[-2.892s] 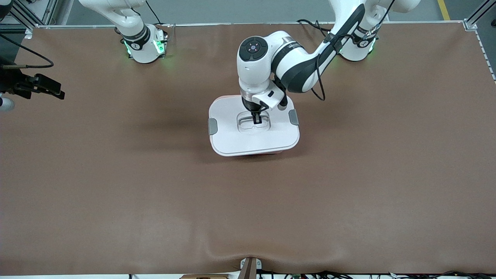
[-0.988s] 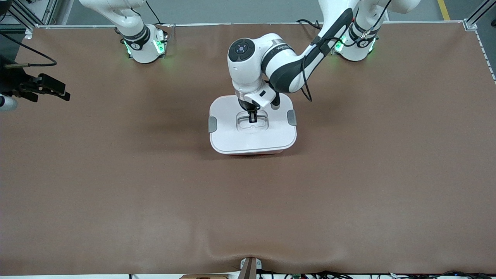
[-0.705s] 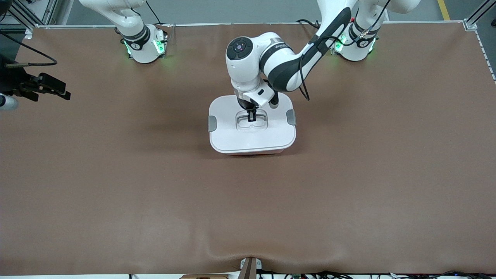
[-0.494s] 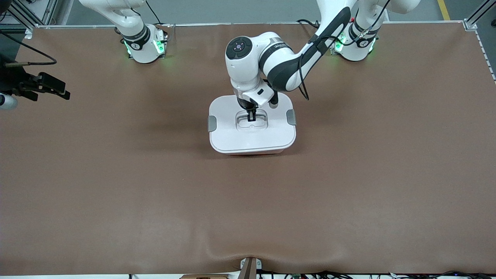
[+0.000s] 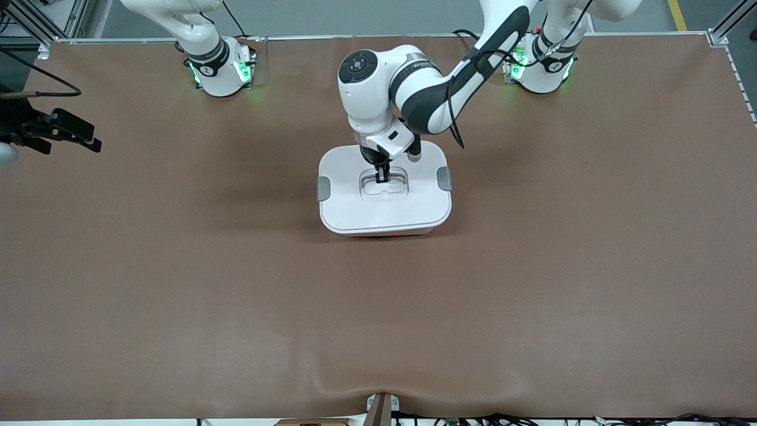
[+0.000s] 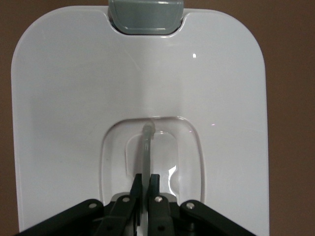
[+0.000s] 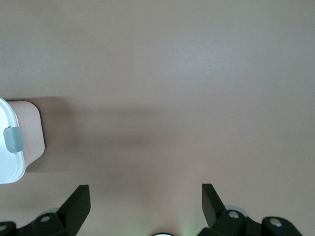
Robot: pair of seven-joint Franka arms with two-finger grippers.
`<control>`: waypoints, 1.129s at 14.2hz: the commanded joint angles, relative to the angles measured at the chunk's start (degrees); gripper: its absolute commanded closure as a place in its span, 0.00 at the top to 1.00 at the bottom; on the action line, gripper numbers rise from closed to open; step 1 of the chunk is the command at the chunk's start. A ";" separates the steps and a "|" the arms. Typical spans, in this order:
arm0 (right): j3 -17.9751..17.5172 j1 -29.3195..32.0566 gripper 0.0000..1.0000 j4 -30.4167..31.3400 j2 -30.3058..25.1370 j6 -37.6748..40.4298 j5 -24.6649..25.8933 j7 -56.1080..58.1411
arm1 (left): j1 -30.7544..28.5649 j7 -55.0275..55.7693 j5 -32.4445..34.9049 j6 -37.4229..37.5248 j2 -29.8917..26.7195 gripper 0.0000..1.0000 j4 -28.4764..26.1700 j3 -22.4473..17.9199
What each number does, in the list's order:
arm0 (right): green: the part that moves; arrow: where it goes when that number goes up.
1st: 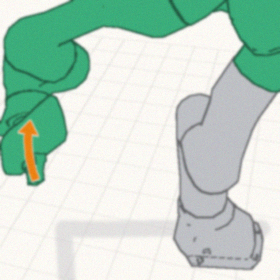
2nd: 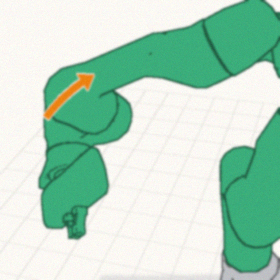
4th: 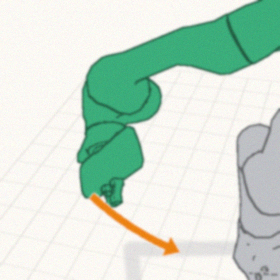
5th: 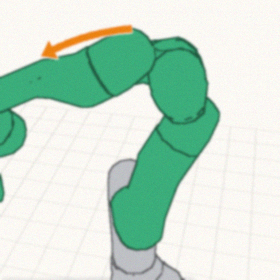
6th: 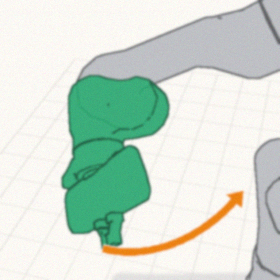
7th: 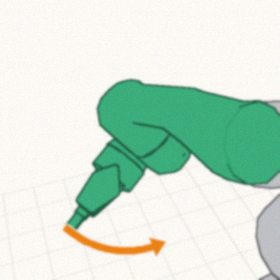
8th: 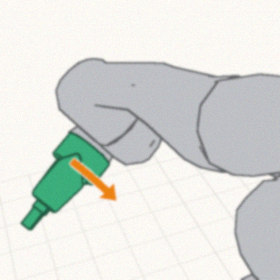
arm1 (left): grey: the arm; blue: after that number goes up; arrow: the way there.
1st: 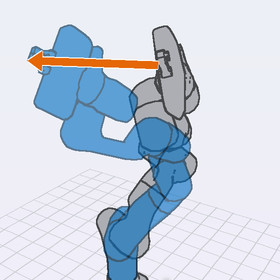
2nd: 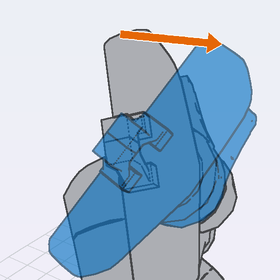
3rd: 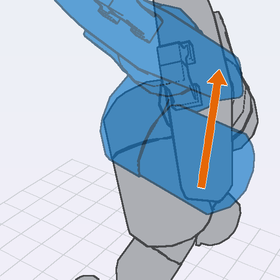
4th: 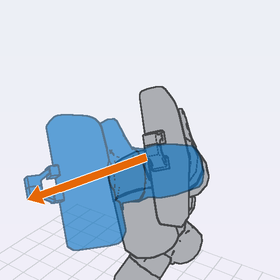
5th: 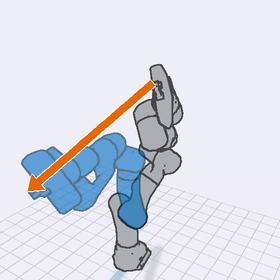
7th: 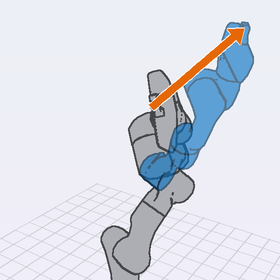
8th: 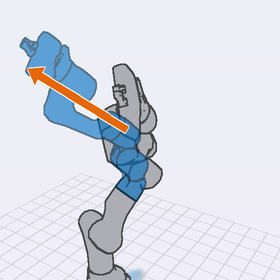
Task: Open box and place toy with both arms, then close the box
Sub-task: 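Lower the lid onto the box with the left gripper and press it down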
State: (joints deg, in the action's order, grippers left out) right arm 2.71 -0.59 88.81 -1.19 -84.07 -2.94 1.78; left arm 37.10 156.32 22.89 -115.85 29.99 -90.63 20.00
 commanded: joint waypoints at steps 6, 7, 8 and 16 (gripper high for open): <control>-0.25 -0.11 1.00 -2.32 -0.05 0.04 1.01 0.24 | 0.44 4.35 1.28 0.01 -1.07 0.00 -1.92 0.39; -0.25 -0.03 1.00 -2.32 0.22 0.04 1.01 0.16 | 0.35 4.35 1.19 0.01 -1.08 0.00 -1.83 0.48; -0.25 0.06 1.00 -2.32 0.31 0.04 1.01 0.07 | 0.43 4.35 1.19 0.01 -1.08 0.00 -1.83 0.56; -0.25 0.24 1.00 -2.32 0.83 -0.04 0.92 -0.11 | 0.61 4.17 1.28 -0.16 -3.27 0.00 -2.88 0.74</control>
State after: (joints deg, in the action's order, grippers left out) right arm 2.78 -0.62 87.44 -0.79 -84.32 -2.90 1.78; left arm 37.42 156.33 23.39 -115.76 29.23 -91.09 20.14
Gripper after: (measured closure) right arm 0.000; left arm 0.930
